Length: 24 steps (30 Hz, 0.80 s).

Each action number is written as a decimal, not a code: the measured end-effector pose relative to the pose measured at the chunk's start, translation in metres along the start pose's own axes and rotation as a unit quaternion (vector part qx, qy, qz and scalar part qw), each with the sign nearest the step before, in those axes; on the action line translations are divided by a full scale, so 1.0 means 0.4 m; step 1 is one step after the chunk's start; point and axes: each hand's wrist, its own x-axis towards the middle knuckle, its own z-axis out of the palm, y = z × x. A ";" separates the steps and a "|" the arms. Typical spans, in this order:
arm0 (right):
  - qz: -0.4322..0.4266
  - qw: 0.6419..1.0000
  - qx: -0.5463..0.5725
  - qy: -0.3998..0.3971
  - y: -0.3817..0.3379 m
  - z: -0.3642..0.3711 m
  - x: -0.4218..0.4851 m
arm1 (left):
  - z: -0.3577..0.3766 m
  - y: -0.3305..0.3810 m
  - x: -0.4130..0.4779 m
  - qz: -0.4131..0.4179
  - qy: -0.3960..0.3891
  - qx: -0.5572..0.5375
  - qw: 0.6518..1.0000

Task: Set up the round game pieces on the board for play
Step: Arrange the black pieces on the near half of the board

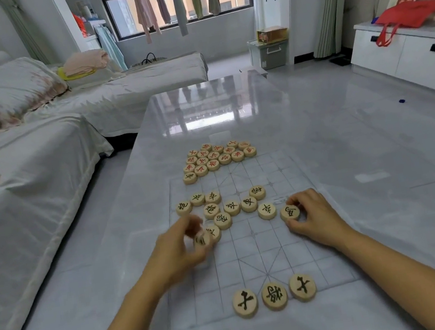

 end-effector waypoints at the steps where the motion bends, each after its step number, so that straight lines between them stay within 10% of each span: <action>1: 0.002 1.000 -0.005 -0.011 -0.004 -0.004 0.001 | 0.014 -0.006 -0.047 -0.007 -0.008 0.006 1.000; 24: -0.061 0.994 -0.045 -0.078 0.033 -0.075 -0.225 | 0.099 -0.024 -0.225 -0.012 0.006 -0.040 0.999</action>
